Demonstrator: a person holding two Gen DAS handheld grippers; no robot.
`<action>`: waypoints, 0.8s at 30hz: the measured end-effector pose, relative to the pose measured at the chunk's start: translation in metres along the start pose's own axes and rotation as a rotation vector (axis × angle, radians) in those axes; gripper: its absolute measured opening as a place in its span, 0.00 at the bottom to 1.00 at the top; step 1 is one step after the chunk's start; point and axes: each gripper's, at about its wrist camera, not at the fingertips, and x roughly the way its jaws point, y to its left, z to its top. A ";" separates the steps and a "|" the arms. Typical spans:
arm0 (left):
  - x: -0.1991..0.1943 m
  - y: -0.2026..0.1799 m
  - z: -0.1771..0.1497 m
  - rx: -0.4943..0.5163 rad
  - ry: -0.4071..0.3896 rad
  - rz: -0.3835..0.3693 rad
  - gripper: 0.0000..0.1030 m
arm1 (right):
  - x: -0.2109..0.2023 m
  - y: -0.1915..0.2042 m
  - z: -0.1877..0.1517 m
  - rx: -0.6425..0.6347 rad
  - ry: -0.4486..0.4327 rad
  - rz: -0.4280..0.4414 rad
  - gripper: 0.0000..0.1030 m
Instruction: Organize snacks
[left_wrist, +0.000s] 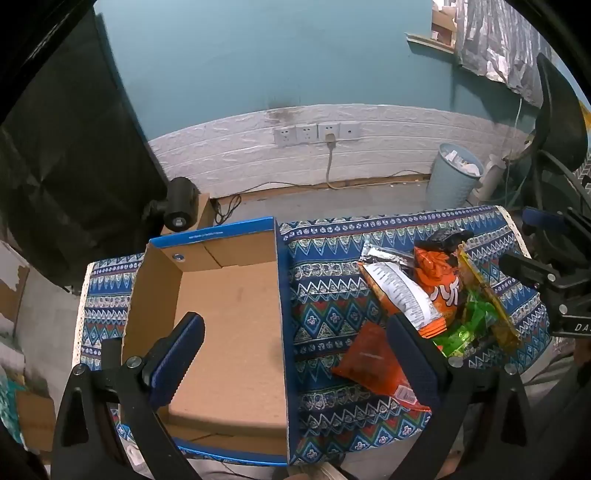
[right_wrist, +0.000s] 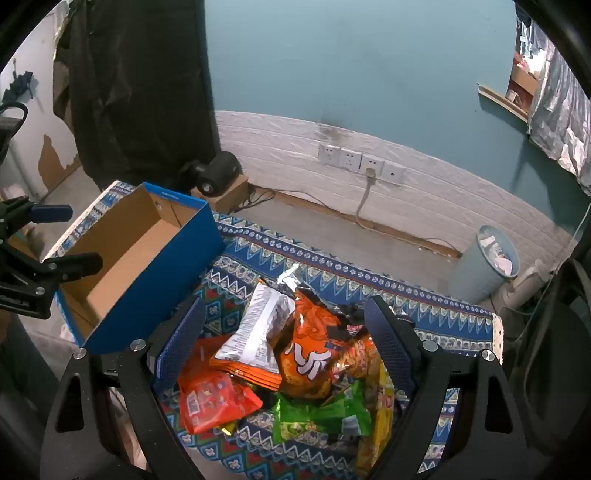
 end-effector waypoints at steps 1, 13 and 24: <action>0.000 0.000 0.000 -0.001 -0.001 0.001 0.97 | 0.000 0.000 0.000 0.001 0.001 0.001 0.84; 0.002 0.001 0.002 -0.001 0.003 -0.002 0.97 | 0.000 0.002 -0.004 0.000 0.011 0.004 0.84; -0.003 -0.001 -0.002 -0.002 -0.012 -0.011 0.97 | 0.000 0.003 -0.005 -0.003 0.017 0.003 0.84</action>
